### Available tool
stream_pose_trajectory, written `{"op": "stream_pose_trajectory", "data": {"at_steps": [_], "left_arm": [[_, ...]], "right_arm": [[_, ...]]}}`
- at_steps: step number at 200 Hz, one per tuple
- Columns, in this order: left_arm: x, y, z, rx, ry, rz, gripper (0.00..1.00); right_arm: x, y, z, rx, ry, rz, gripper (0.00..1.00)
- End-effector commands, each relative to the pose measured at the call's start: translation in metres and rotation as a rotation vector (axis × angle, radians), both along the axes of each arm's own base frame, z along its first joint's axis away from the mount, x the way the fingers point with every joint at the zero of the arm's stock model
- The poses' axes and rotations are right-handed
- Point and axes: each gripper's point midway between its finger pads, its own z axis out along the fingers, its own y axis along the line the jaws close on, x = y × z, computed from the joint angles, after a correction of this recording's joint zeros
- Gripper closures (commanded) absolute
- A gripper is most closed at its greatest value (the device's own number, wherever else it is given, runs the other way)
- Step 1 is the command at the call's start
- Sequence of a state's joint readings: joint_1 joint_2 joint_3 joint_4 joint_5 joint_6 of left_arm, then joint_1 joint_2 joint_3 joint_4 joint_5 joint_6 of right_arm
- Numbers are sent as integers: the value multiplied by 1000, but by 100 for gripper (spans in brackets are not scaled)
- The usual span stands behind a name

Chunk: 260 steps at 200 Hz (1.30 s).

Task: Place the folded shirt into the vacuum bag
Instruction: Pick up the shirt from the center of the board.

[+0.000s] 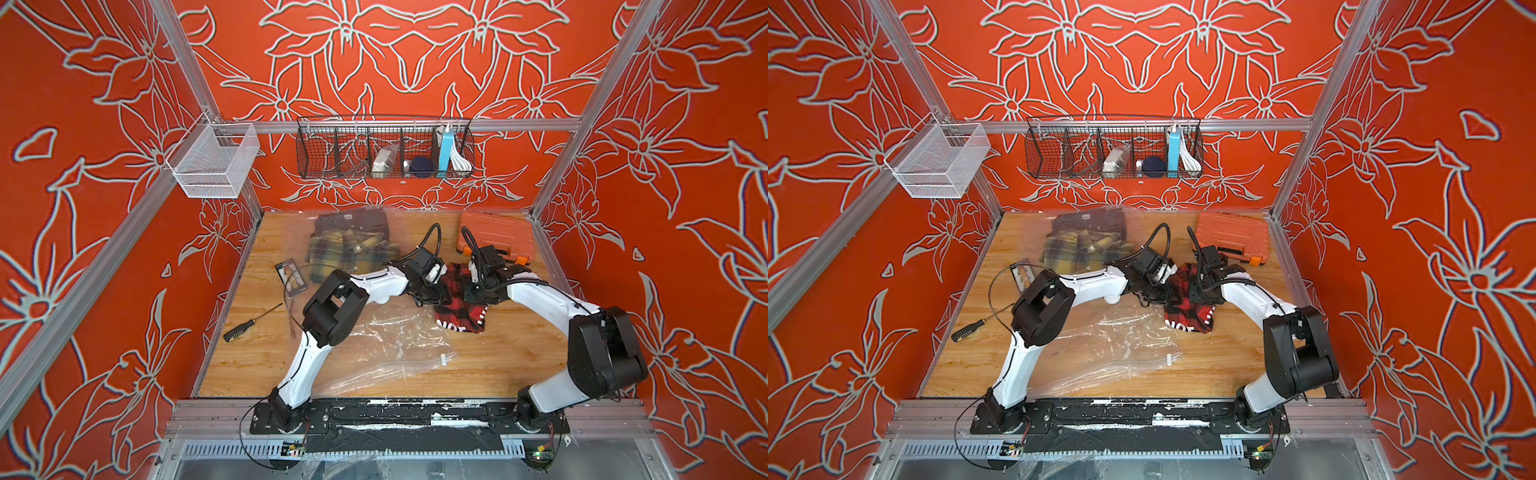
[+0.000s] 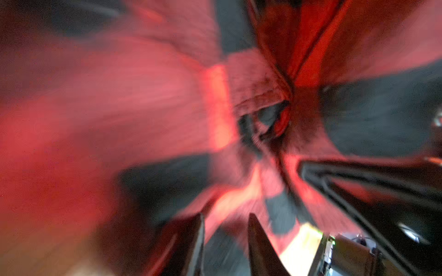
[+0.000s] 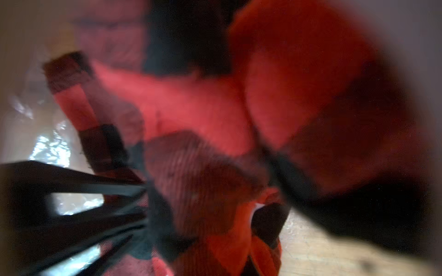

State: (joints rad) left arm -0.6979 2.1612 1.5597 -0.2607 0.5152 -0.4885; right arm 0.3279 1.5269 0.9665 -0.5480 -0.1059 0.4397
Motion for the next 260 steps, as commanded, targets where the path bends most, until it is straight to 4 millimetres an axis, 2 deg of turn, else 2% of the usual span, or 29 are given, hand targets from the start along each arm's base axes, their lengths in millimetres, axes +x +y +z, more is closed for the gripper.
{"op": "stream_pose_trajectory", "data": {"at_steps": [1, 37, 49, 66, 74, 94, 109, 136, 168, 189, 194, 202, 216, 232, 247, 260], "left_arm": [[1, 26, 30, 37, -35, 45, 67], [-11, 59, 27, 123, -31, 83, 67], [-14, 71, 30, 147, -45, 95, 67], [-18, 89, 39, 168, -67, 119, 67], [-20, 97, 45, 169, -75, 132, 67], [-27, 119, 62, 170, -101, 159, 67], [-34, 135, 71, 185, -118, 172, 67], [-50, 161, 83, 206, -134, 197, 66], [-60, 183, 95, 195, -146, 244, 65], [-60, 197, 96, 172, -131, 297, 66], [-60, 201, 96, 170, -132, 308, 65], [-59, 207, 95, 168, -131, 330, 66], [-57, 218, 95, 169, -124, 372, 65], [-54, 231, 93, 172, -118, 428, 65], [-51, 243, 89, 175, -108, 480, 65], [-49, 252, 86, 183, -101, 521, 64]], "right_arm": [[-6, -2, 0, -64, 3, 55, 95], [-5, 7, 20, -176, -63, 155, 94], [-9, 19, 14, -153, -47, 186, 91], [-17, 29, -6, -113, 27, 204, 83], [-21, 33, -16, -97, 59, 211, 76], [-27, 38, -31, -95, 111, 234, 48], [-30, 43, -32, -95, 126, 261, 29], [-38, 51, -33, -138, 171, 324, 3], [-52, 48, -52, -231, 270, 350, 2], [-59, 28, -77, -363, 384, 313, 2], [-60, 24, -82, -388, 402, 311, 4], [-63, 20, -88, -392, 426, 304, 14], [-70, 20, -95, -325, 454, 275, 40], [-69, 15, -94, -261, 456, 231, 68], [-58, 4, -82, -251, 415, 195, 91], [-42, -4, -59, -241, 342, 153, 99]]}}
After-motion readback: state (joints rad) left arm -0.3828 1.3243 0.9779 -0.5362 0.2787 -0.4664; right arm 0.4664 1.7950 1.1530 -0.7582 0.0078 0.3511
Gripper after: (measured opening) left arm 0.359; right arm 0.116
